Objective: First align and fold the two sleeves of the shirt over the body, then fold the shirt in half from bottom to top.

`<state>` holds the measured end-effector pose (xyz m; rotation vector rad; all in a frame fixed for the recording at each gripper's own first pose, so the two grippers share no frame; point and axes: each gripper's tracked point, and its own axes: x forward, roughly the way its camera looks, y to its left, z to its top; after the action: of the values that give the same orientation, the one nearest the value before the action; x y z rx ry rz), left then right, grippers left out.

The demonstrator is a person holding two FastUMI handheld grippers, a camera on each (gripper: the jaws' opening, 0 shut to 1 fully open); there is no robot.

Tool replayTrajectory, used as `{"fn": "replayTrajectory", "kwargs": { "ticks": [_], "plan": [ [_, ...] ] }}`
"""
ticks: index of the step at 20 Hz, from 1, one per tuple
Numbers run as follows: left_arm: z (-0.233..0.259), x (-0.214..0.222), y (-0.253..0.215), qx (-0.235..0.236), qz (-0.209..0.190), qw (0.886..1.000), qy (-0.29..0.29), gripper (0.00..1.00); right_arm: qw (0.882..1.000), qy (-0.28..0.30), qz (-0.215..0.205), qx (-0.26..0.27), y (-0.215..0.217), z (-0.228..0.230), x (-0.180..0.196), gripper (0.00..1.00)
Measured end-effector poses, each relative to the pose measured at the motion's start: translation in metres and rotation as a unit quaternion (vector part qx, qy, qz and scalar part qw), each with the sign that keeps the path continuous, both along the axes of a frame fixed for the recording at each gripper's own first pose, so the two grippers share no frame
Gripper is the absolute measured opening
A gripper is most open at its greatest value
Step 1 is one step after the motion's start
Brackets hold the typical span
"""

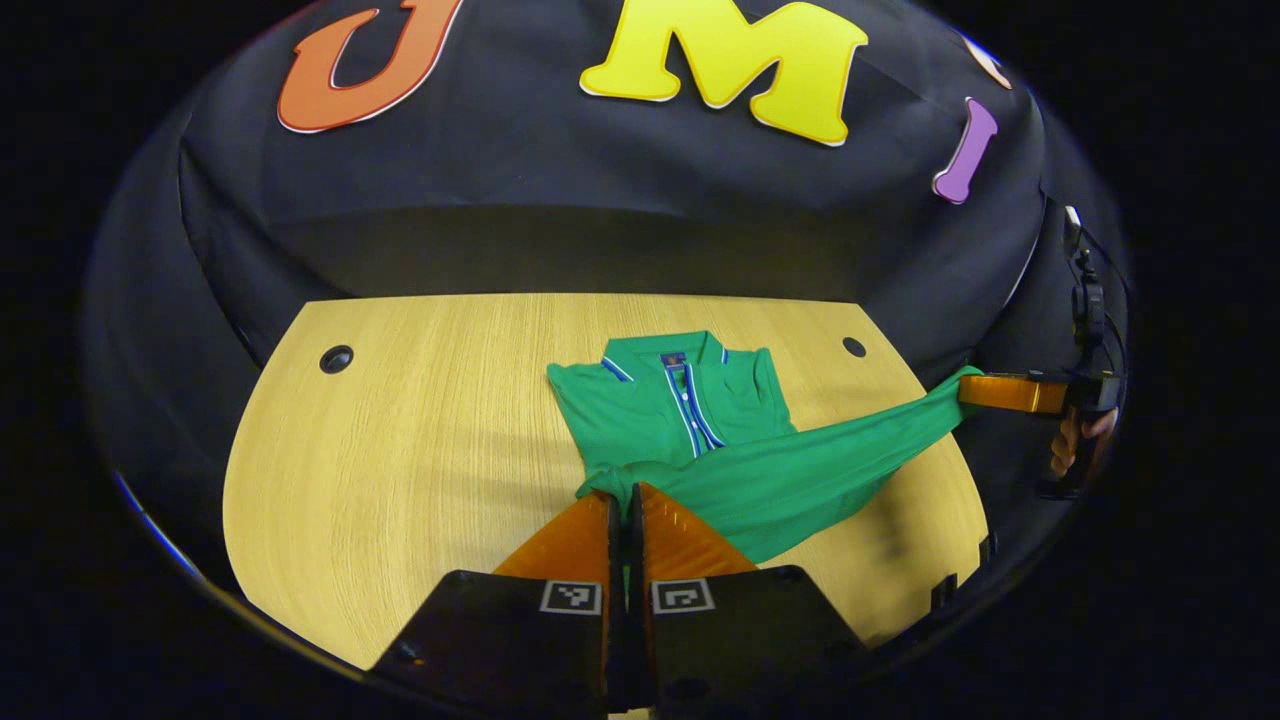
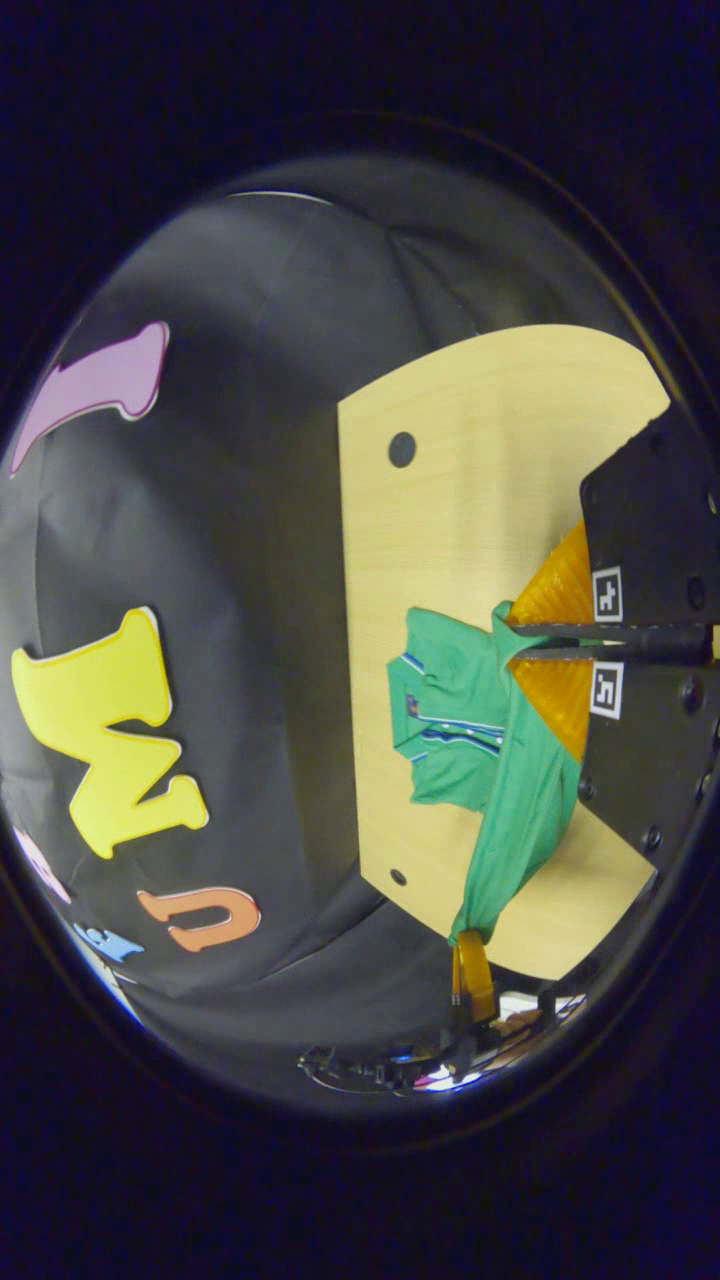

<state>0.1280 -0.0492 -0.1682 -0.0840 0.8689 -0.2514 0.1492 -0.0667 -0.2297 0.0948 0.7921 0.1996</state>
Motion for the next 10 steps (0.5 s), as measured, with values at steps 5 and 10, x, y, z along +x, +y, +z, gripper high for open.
{"fn": "replayTrajectory", "kwargs": {
  "ticks": [5, 10],
  "plan": [
    [-0.010, 0.066, 0.012, 0.040, 0.011, 0.998, -0.044, 0.05, 0.999, -0.038, 0.020, -0.026, 0.022, 0.004, 0.067, 0.00],
    [-0.038, 0.119, 0.014, 0.047, 0.028, 0.994, -0.090, 0.06, 0.998, -0.048, 0.013, -0.027, 0.037, -0.020, 0.130, 0.00]
  ]
}}
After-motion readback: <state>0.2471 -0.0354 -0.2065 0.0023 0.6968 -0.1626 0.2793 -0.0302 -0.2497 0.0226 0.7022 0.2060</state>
